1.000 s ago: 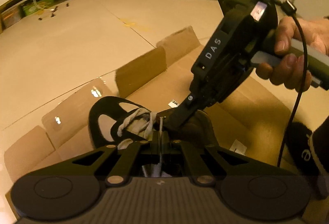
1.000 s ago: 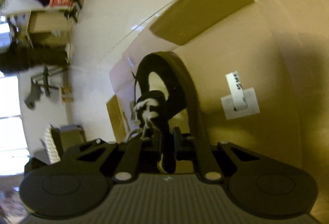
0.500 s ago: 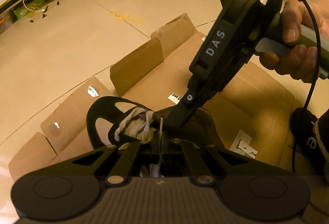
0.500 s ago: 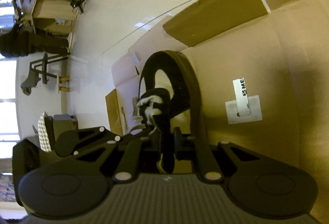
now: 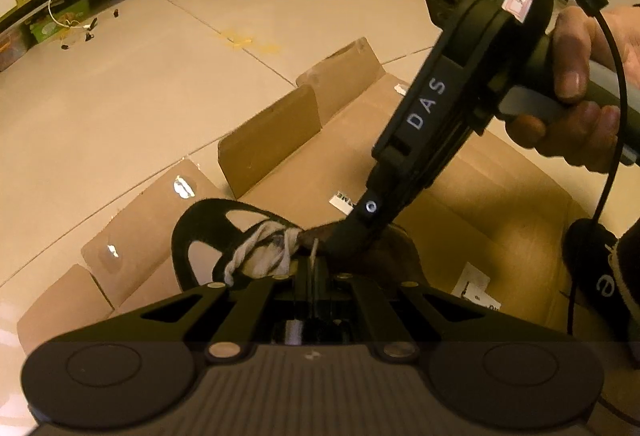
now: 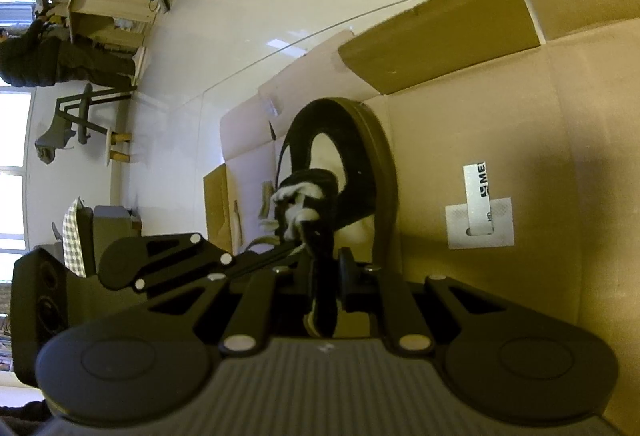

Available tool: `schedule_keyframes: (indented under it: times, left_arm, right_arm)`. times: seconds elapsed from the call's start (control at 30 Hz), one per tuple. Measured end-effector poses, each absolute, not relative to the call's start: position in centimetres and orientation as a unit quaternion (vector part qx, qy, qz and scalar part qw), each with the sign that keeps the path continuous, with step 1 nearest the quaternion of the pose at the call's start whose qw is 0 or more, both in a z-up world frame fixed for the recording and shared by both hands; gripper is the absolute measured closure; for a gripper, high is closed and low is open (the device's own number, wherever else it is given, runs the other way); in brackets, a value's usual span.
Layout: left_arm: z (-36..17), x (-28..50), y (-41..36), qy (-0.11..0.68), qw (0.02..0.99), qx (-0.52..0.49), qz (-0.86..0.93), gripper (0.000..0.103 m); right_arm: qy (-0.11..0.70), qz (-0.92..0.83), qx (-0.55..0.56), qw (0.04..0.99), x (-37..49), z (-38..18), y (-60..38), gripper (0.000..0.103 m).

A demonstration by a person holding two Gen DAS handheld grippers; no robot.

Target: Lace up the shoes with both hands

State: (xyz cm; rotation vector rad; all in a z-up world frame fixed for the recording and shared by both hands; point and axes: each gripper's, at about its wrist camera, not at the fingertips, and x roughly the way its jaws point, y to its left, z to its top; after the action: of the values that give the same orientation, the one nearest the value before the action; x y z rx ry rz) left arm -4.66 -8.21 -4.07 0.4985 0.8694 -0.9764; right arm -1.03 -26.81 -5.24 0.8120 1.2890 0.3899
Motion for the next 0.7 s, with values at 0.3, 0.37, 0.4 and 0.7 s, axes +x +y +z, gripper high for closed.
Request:
schedule_keyframes:
  times: [0.3, 0.37, 0.4, 0.7]
  left_arm:
    - [-4.1, -4.3, -8.3, 0.403, 0.764, 0.218, -0.455, 0.103]
    - [-4.1, -4.2, -8.3, 0.404, 0.764, 0.216, -0.454, 0.103]
    - [-4.1, -4.2, -8.3, 0.405, 0.765, 0.215, -0.453, 0.103]
    - [-4.2, -4.2, -8.3, 0.412, 0.765, 0.216, -0.446, 0.1]
  right_arm:
    - [0.557, 0.169, 0.435, 0.687, -1.2, -5.3, -28.7, 0.081]
    - [0.549, 0.158, 0.45, 0.686, -1.2, -5.4, -29.5, 0.081]
    - [0.548, 0.155, 0.455, 0.685, -1.2, -5.5, -29.6, 0.082]
    - [0.548, 0.139, 0.469, 0.678, -0.6, -7.0, -28.0, 0.095]
